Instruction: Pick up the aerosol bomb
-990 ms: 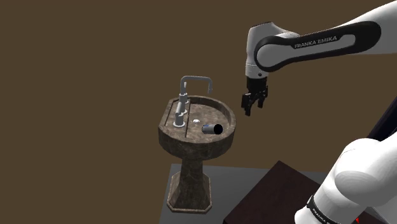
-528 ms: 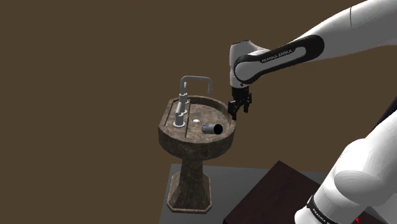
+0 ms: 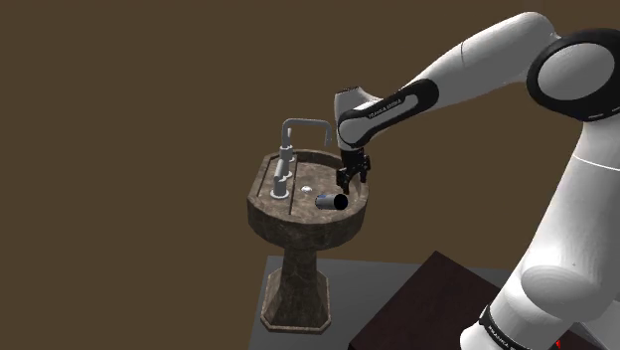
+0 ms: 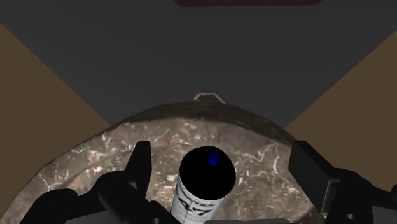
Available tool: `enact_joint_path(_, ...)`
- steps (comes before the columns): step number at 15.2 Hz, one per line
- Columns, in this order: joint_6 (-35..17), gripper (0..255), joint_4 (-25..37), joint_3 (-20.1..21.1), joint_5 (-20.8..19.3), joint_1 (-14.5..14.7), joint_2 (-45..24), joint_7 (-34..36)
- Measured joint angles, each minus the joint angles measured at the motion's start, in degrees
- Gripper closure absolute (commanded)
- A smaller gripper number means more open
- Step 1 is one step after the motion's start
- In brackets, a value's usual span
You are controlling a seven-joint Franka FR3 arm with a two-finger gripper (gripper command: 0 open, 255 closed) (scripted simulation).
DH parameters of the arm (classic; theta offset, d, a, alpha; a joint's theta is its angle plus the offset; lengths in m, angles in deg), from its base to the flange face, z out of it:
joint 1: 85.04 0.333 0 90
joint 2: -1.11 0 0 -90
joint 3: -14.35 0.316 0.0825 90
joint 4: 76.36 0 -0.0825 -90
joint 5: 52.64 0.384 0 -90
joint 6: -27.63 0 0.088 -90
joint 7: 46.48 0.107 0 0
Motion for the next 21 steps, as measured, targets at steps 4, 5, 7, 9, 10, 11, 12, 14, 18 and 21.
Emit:
enact_joint_path(4, -1.6, 0, 6.9, -0.5, -0.8, -0.4, -9.1, -0.8)
enact_joint_path(5, -2.2, 0, 8.5, -0.5, -1.0, -0.4, -11.4, -0.8)
enact_joint_path(7, -2.4, 0, 11.6, -0.6, -1.2, -0.4, -14.9, -1.0)
enact_joint_path(9, -3.2, 0, 12.4, -0.6, -1.4, -0.4, -16.6, -0.8)
enact_joint_path(10, -3.8, 0, 12.4, -0.7, -1.4, -0.4, -17.2, -0.8)
enact_joint_path(11, -4.4, 0, 12.1, -0.7, -1.5, -0.5, -17.5, -0.7)
enact_joint_path(12, -5.1, 0, 11.9, -0.8, -1.6, -0.5, -18.1, -0.6)
enact_joint_path(14, -6.1, 0, 11.7, -0.8, -1.7, -0.5, -18.9, -0.3)
enact_joint_path(18, -6.5, 255, 11.8, -0.8, -1.8, -0.4, -19.4, -0.2)
enact_joint_path(21, -6.5, 255, 11.8, -0.8, -1.8, -0.4, -19.4, -0.2)
